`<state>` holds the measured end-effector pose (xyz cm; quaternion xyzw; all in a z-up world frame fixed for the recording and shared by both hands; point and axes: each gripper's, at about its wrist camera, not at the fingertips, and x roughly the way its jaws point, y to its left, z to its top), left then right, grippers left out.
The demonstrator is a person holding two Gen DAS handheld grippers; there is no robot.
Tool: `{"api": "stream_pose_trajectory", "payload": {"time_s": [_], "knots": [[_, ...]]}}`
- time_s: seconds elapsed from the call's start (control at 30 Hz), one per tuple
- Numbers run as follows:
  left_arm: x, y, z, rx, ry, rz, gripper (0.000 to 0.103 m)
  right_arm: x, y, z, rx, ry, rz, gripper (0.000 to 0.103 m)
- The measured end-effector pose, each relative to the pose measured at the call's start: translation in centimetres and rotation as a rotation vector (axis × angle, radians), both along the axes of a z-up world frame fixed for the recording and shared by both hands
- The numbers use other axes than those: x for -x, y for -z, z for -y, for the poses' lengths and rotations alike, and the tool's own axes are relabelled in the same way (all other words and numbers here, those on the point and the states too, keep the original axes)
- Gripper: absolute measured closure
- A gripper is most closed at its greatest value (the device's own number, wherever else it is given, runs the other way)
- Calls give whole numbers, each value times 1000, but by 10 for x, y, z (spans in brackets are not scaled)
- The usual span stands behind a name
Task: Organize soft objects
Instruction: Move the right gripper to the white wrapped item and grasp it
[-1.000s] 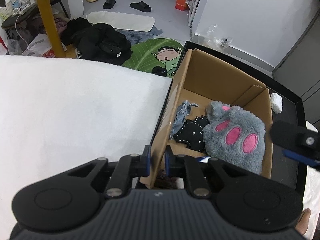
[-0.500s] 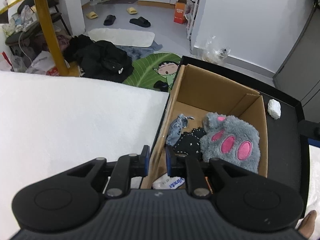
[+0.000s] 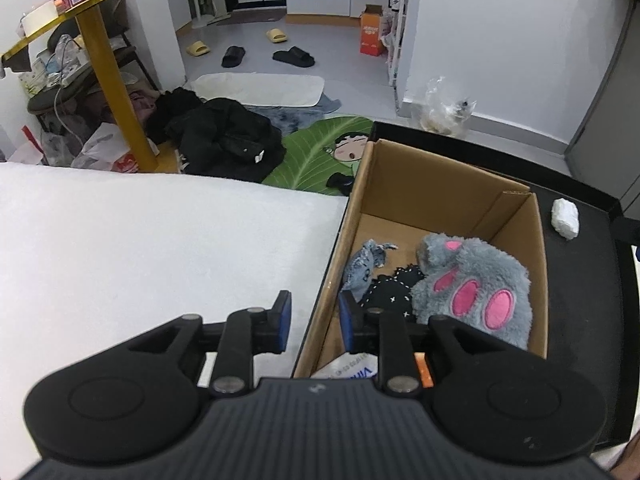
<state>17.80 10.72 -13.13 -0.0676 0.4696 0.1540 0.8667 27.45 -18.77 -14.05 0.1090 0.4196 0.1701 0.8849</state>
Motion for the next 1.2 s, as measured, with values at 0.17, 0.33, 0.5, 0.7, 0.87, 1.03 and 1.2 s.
{"api": "stream_pose_trajectory", "payload": {"time_s": [0.17,0.33,0.5,0.7,0.87,1.03,1.2], "knots": [[-6,1,3,-36,-13,-8,78,-12,21,15,-44,56,12,24],[-19,1,16,-132,-25,-43,69,-26,43,22,-89,84,10,24],[-35,-1,25,-173,-33,-45,55,-39,59,22,-94,78,3,24],[-50,9,40,-213,-8,-75,51,-60,75,28,-86,137,-2,24],[-56,17,47,-248,-3,-112,49,-77,88,25,-93,159,-4,24],[-64,22,53,-300,-13,-144,46,-84,92,24,-94,169,28,24],[-69,24,58,-315,-24,-158,44,-78,99,22,-43,132,34,61]]}}
